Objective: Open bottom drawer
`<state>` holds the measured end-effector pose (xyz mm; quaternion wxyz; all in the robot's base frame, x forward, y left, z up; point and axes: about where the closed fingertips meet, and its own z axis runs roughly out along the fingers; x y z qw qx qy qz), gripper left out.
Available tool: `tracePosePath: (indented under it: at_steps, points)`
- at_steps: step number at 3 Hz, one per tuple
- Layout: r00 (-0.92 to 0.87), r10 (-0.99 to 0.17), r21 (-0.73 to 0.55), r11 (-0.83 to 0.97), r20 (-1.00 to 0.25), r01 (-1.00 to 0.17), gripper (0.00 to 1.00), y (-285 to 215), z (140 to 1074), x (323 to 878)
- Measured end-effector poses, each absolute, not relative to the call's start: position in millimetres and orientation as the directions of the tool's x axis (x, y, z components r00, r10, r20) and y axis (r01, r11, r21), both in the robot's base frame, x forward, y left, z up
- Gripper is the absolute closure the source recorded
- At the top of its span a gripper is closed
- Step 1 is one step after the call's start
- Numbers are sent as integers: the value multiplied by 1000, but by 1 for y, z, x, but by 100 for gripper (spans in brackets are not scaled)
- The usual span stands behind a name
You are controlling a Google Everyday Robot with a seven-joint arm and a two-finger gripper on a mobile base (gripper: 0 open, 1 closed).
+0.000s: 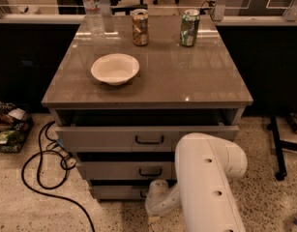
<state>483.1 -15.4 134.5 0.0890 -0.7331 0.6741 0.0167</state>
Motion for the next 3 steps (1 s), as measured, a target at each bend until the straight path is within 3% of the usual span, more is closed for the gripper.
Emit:
tracePosePath:
  at_steps: [2,3]
  points:
    - [91,-985,-108,-76,-145,-991,87,-15,136,484]
    - [91,-985,-107,-75,-145,-991,100,-15,139,486]
